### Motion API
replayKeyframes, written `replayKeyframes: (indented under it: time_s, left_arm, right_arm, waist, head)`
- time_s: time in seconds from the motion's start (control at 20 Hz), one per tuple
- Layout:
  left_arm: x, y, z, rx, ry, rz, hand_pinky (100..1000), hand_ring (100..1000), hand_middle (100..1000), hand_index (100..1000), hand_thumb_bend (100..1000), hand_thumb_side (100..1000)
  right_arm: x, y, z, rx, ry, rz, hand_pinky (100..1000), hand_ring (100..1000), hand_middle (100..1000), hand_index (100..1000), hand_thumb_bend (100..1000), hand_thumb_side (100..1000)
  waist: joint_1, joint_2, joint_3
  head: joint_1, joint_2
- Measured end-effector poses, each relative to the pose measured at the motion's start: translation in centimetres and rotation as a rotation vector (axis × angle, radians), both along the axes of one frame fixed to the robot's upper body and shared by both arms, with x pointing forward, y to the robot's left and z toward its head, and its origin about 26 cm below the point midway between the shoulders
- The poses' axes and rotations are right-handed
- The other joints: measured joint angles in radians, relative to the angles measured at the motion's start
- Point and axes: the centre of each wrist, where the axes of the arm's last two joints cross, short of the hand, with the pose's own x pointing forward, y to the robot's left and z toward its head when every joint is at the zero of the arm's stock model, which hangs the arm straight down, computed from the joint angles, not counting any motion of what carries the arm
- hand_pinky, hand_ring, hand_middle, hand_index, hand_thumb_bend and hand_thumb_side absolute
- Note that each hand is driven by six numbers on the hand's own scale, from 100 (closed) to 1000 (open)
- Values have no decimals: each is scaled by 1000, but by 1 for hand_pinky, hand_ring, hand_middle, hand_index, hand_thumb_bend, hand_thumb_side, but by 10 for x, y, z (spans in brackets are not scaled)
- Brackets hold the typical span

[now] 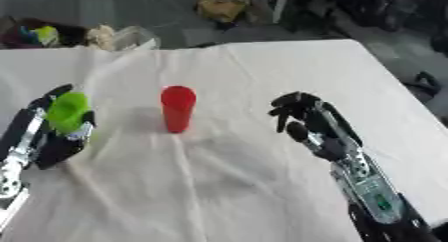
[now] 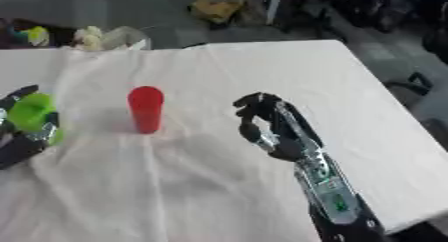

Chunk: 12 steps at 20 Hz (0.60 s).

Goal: Pour the contents of one cup into another cup.

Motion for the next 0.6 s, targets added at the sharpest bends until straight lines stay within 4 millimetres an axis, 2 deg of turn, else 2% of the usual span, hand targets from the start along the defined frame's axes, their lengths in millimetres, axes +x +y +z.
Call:
replayKeyframes:
  time_s: [0.35,0.6]
  left_arm:
    - [-45,-5,36,-53,-94,-96,190,706,637,946,100,487]
    - [-84,-13,63,-41,-146,-220,192,703,637,942,100,487]
  right_arm:
    - [3,-5,-8,-4,35,-19,697,381,388,681,639,641]
    - [15,-15,-9,-51,63,-44,692,370,376,681,641,600]
  waist:
    - [3,-18,32]
    - [13,-39,69]
  head:
    - [-15,0]
    - [-36,1]
